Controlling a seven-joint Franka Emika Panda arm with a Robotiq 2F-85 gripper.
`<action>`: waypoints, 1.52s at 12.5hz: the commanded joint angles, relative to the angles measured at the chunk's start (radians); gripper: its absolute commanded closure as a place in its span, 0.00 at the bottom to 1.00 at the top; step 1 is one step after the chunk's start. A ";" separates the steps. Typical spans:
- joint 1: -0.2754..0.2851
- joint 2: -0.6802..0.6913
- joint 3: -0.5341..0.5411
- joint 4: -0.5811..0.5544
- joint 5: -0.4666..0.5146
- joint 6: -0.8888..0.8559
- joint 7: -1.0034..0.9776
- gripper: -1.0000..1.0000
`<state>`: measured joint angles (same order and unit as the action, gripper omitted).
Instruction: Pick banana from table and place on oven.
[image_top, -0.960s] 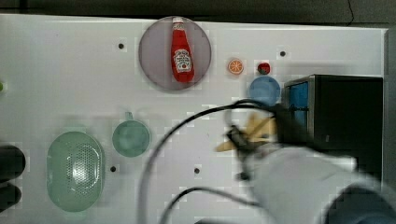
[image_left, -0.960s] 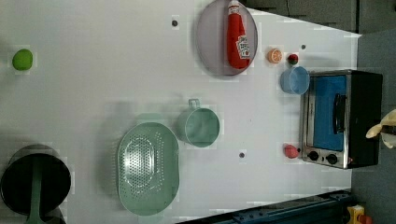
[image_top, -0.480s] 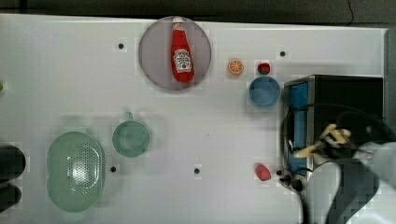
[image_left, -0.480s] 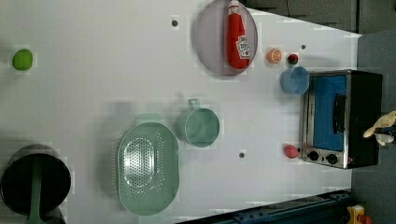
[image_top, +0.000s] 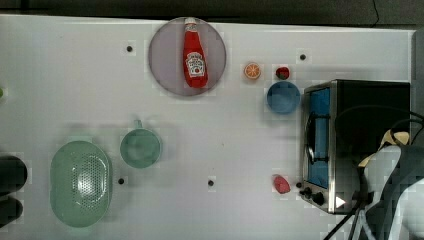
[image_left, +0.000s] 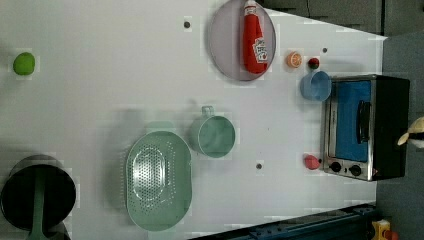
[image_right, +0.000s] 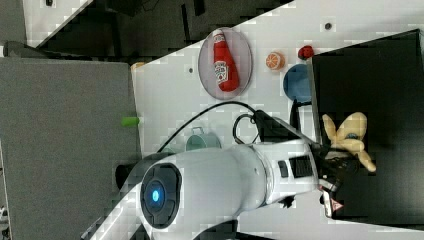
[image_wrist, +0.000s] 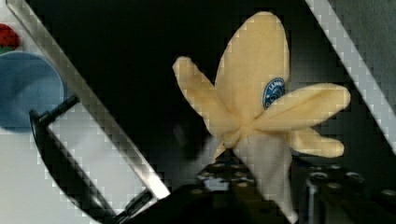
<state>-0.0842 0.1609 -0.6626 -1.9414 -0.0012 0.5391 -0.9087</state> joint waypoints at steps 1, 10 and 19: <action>0.027 -0.013 -0.006 0.053 -0.022 0.009 -0.169 0.72; 0.045 -0.046 0.016 0.107 -0.011 -0.026 -0.168 0.00; 0.116 -0.307 0.351 0.205 -0.045 -0.483 0.586 0.00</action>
<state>-0.0023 -0.1527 -0.3604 -1.7539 -0.0614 0.0646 -0.5508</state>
